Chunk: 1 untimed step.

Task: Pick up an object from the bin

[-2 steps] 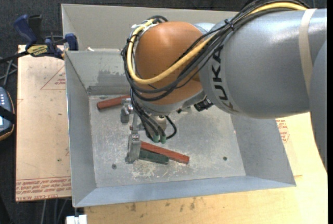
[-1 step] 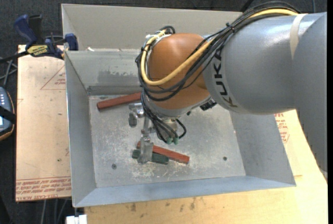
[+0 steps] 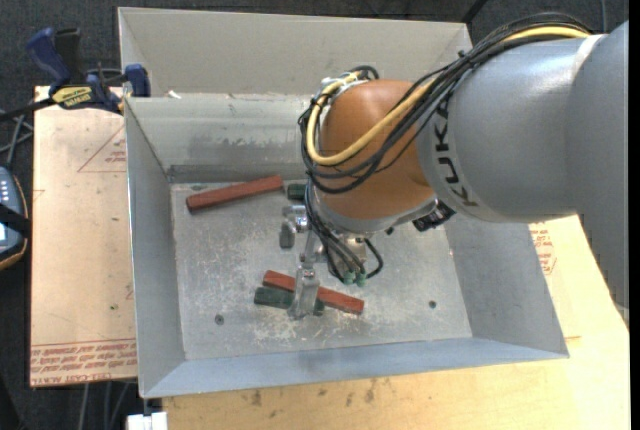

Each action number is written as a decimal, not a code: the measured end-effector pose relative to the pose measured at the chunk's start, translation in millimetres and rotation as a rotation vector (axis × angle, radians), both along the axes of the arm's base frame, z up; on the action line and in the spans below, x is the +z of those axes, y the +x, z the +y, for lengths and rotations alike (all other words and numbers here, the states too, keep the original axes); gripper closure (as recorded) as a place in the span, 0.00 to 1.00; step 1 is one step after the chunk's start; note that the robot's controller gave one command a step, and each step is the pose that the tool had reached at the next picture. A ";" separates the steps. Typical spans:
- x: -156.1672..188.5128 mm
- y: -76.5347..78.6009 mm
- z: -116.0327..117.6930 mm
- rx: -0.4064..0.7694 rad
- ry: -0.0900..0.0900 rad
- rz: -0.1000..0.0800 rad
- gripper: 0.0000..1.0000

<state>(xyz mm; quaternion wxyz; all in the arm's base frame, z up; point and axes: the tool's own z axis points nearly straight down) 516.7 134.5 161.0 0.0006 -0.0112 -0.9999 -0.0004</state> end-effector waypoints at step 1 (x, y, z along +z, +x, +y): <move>-18.1 4.2 -30.5 0.163 0.000 -0.001 0.00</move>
Offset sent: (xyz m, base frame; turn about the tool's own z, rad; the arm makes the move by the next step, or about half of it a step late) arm -0.0058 -0.0530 -0.0910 0.0818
